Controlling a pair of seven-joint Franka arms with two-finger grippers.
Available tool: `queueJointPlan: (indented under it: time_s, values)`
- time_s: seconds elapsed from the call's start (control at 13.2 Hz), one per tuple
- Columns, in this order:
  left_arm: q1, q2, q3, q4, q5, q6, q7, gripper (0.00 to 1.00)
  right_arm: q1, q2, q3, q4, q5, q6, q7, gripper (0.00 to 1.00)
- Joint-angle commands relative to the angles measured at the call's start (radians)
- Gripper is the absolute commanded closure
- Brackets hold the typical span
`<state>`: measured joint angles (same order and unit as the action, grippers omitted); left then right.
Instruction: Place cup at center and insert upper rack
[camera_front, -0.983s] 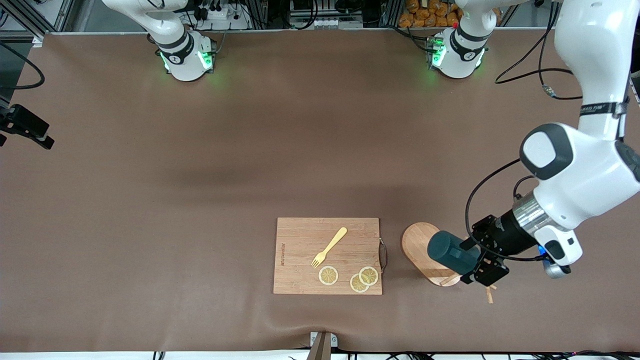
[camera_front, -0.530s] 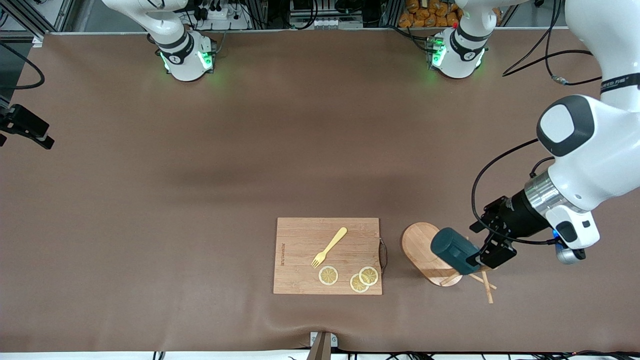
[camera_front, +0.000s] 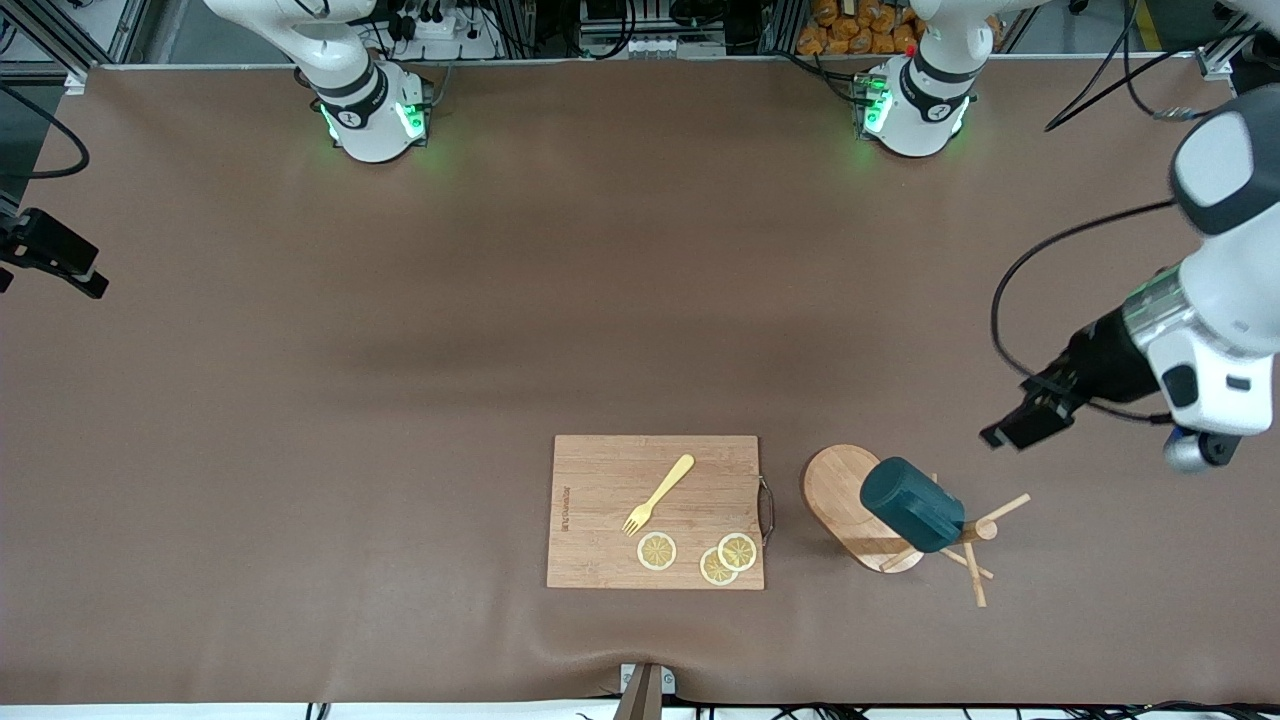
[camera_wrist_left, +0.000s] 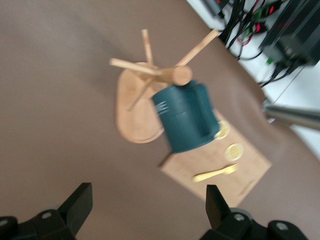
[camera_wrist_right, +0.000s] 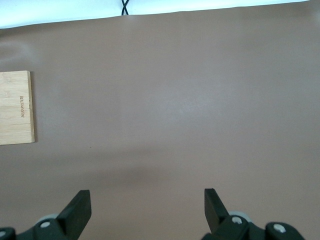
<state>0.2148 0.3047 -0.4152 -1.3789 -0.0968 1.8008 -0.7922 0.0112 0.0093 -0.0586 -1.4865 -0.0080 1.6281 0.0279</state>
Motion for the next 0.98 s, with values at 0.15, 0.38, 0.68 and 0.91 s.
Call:
queueJointPlan:
  time_s: [0.15,0.38,0.68,0.91]
  values:
    - [0.032,-0.130,-0.002,-0.022,0.090,-0.223,0.290,0.00,-0.004,0.009,0.005,0.023,-0.010,-0.014,0.012,0.00]
    - [0.067,-0.186,-0.001,-0.025,0.117,-0.317,0.450,0.00,-0.004,0.009,0.005,0.023,-0.012,-0.013,0.012,0.00]
    - [-0.159,-0.265,0.267,-0.028,0.117,-0.405,0.640,0.00,-0.004,0.009,0.005,0.023,-0.012,-0.013,0.012,0.00]
    - [-0.306,-0.364,0.410,-0.099,0.118,-0.451,0.747,0.00,-0.004,0.009,0.005,0.023,-0.012,-0.013,0.012,0.00]
